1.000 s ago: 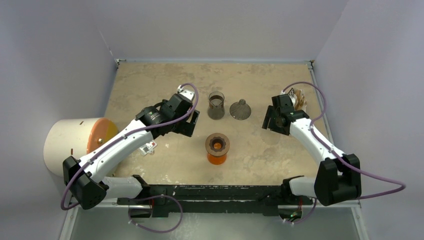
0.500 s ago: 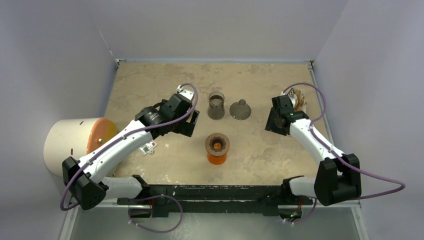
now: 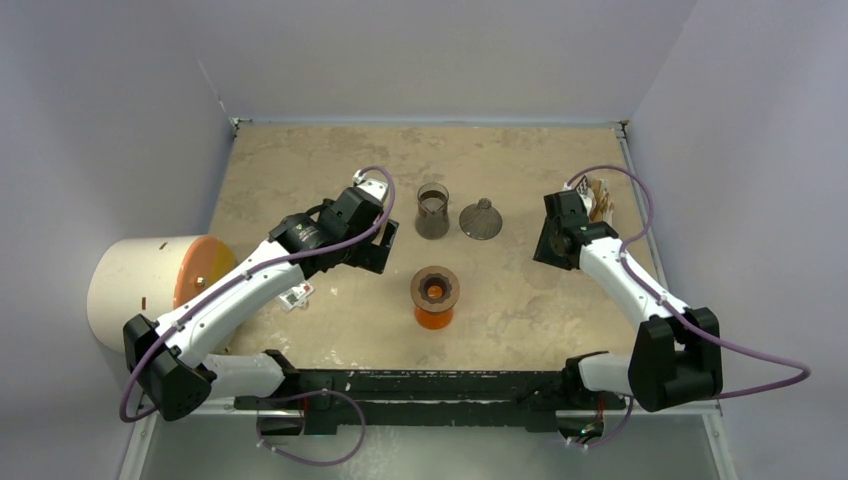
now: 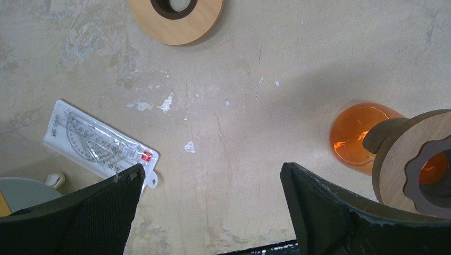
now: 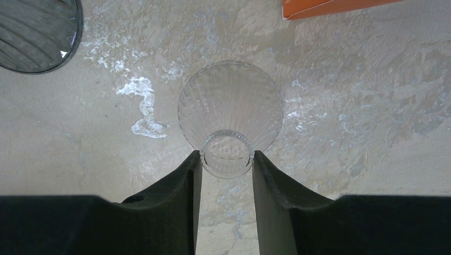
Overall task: Place the coffee filter in the dripper
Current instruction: Pick up the coffee dripper from the center of the board.
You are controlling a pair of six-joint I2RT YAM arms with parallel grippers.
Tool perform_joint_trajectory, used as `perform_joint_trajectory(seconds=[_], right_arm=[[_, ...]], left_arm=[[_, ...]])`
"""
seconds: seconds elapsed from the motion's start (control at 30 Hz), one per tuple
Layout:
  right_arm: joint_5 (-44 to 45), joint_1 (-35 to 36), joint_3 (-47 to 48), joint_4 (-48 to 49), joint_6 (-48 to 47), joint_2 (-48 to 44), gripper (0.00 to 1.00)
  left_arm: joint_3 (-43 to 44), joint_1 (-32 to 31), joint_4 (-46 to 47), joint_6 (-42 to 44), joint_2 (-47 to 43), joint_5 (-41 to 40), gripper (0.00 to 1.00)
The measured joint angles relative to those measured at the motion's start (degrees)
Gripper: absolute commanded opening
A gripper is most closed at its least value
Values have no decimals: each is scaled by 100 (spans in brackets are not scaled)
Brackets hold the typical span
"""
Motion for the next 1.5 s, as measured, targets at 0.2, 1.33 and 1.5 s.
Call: perform_joint_trajectory(seconds=[0.2, 1.33, 1.5], right_arm=[[-48, -4, 7, -26, -107, -48, 8], [-4468, 63, 999, 1945, 789, -2422, 0], [-4594, 437, 627, 2970, 1307, -2483, 0]], left_arm=[[0, 0, 0, 2, -46, 0, 99], [-503, 0, 1521, -868, -1978, 2039, 100], [-750, 0, 2341, -1366, -2120, 2806, 100]])
